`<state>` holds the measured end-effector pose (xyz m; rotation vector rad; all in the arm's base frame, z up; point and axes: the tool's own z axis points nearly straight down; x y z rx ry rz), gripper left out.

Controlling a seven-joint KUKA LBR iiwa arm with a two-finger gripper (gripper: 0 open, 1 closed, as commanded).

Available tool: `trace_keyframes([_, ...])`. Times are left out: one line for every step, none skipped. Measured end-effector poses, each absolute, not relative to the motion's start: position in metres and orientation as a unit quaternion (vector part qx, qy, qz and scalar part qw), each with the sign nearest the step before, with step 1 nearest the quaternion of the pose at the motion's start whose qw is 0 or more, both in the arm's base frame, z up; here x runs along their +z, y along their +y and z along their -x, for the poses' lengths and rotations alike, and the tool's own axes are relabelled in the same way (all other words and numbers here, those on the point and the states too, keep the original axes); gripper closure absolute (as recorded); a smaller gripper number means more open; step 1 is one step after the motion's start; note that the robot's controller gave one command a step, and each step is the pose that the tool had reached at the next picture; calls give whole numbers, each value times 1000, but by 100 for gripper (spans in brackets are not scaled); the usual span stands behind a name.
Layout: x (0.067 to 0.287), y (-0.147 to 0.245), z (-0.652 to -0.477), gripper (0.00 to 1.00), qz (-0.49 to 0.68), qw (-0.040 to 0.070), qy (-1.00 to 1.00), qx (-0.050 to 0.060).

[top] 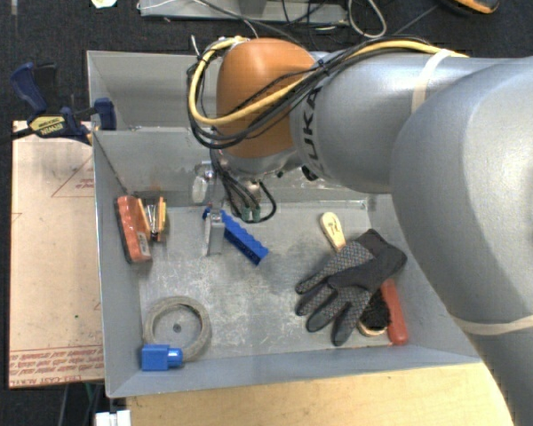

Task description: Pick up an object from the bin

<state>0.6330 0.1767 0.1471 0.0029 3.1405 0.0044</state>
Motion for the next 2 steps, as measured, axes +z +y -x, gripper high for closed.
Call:
trace_keyframes([147,176,-633,0,-1,1,1000,1])
trace_keyframes([119,114,-641,0,-40,2,999,3])
